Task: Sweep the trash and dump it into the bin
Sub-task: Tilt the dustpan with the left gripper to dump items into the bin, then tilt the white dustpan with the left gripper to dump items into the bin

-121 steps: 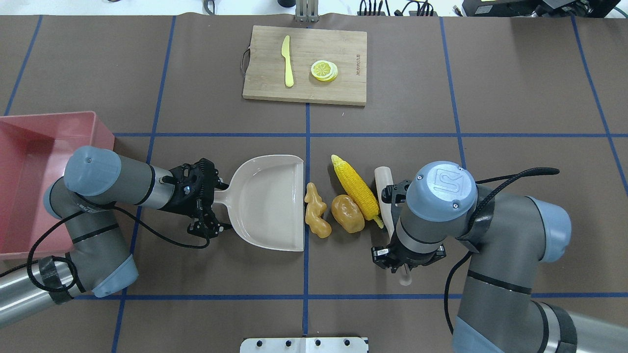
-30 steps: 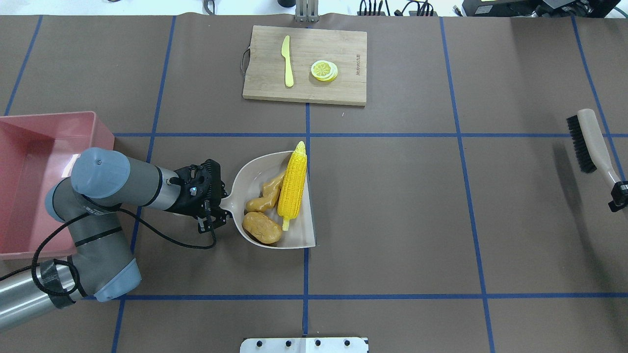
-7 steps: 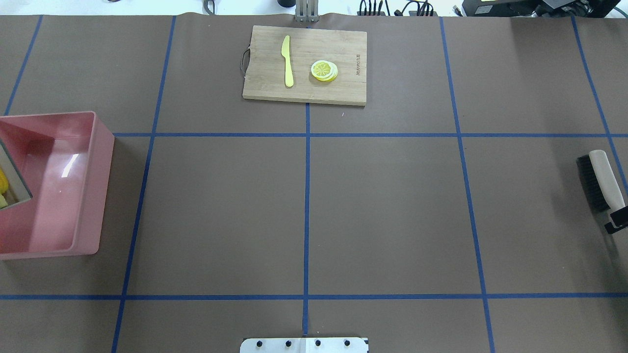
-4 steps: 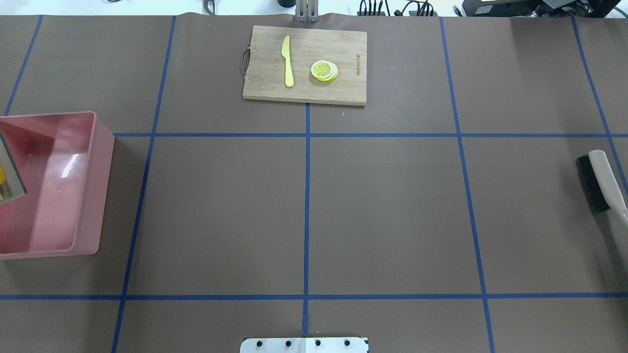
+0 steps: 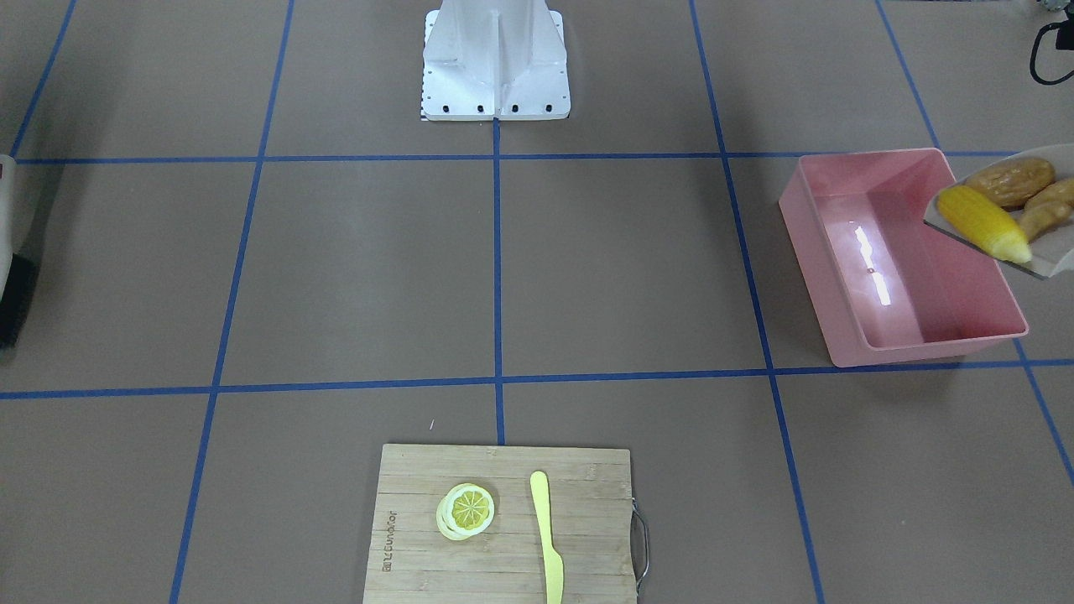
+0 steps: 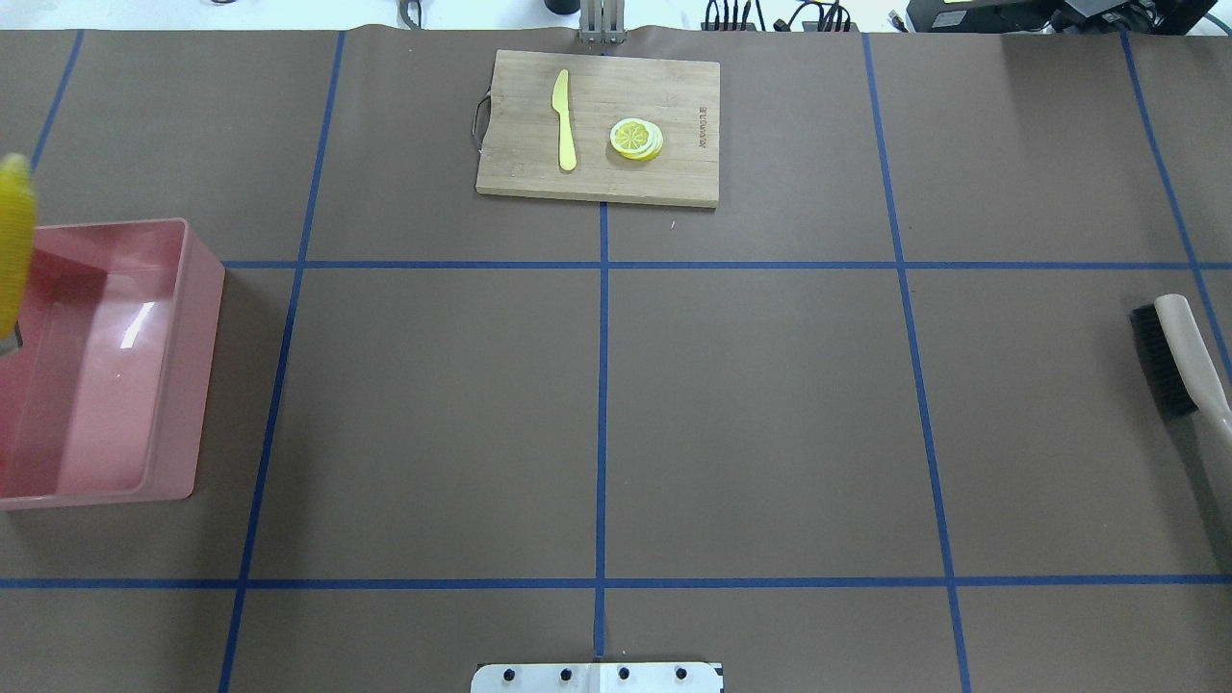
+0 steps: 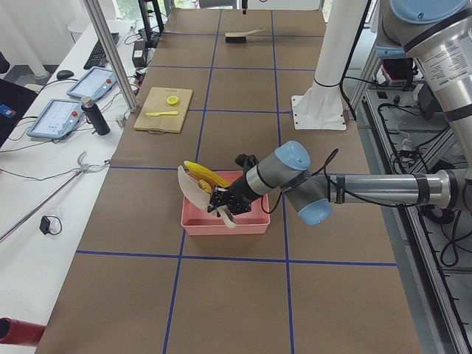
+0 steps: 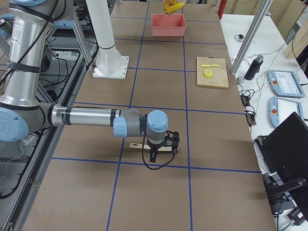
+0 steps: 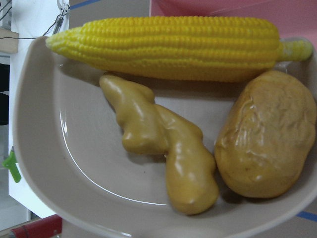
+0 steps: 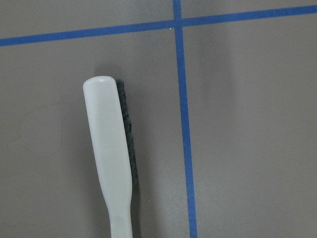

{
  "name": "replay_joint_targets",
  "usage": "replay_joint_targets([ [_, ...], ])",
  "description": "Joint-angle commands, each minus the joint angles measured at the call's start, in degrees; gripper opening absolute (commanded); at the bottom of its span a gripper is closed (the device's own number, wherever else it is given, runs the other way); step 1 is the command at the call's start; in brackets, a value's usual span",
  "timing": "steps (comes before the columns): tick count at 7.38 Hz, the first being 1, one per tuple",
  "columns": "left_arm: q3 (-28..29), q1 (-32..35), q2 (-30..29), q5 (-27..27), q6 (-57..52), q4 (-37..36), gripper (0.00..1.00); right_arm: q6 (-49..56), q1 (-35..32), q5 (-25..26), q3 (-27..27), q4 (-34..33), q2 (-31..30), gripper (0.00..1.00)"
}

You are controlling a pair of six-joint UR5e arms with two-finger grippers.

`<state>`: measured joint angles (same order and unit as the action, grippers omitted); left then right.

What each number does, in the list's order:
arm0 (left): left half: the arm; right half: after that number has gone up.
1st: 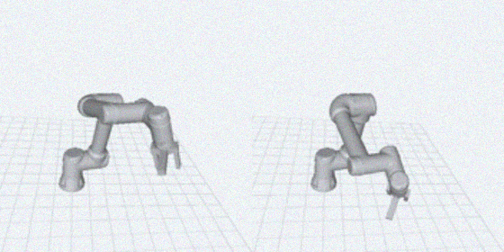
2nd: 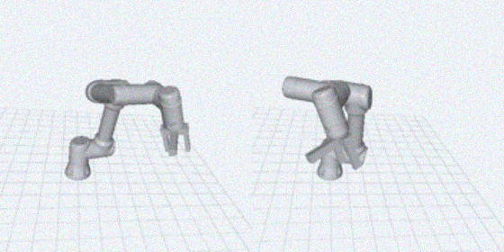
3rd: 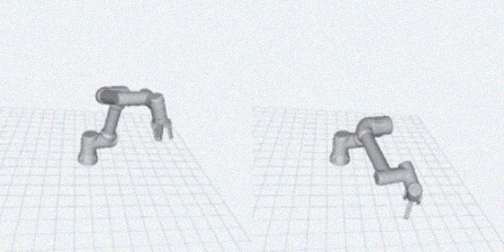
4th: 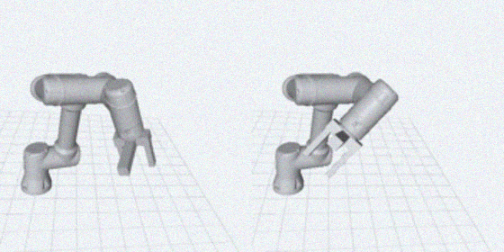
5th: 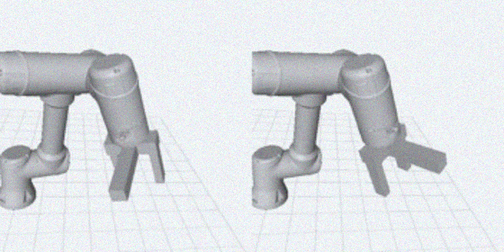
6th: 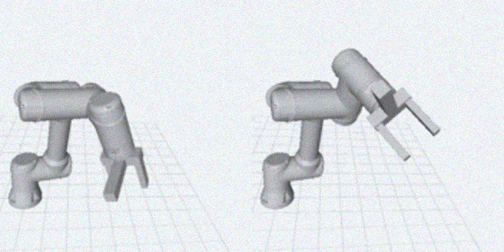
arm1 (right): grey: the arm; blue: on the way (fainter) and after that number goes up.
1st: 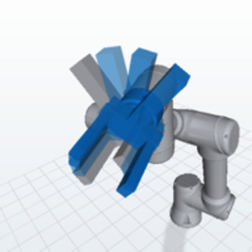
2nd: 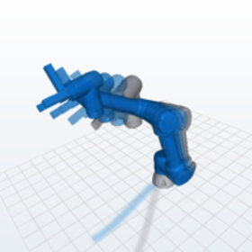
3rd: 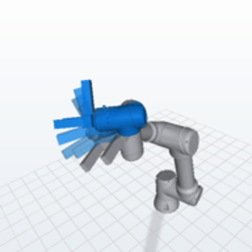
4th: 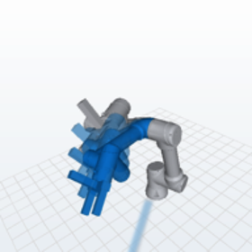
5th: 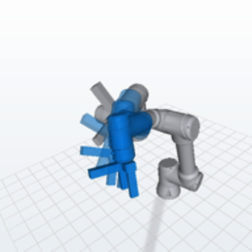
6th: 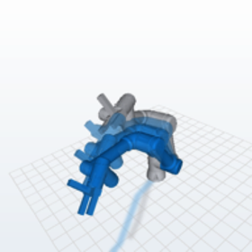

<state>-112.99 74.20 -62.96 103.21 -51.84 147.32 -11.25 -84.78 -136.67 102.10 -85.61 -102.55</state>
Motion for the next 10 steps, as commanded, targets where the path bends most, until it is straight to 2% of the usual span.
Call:
replay_joint_targets([
  [1, -1.4, -0.1, -1.1, -6.0, -7.1, 0.0, 0.0, 0.8, 0.1, 5.7, 2.7, -1.1, 0.9, 1.0],
  [7, -1.7, -0.1, -2.0, -6.9, -10.1, -0.1, 0.0, 0.6, 1.9, 11.1, 3.7, -1.6, 1.5, 1.0],
  [9, -2.1, -0.4, -2.7, -5.6, -8.3, -0.6, 0.0, -0.3, 3.4, 11.0, 4.1, -2.4, 1.8, 1.0],
  [10, -2.1, -1.0, -2.7, -2.5, -2.4, -1.5, 0.0, -0.2, 3.4, 11.0, 4.1, -2.4, 2.0, 1.0],
])
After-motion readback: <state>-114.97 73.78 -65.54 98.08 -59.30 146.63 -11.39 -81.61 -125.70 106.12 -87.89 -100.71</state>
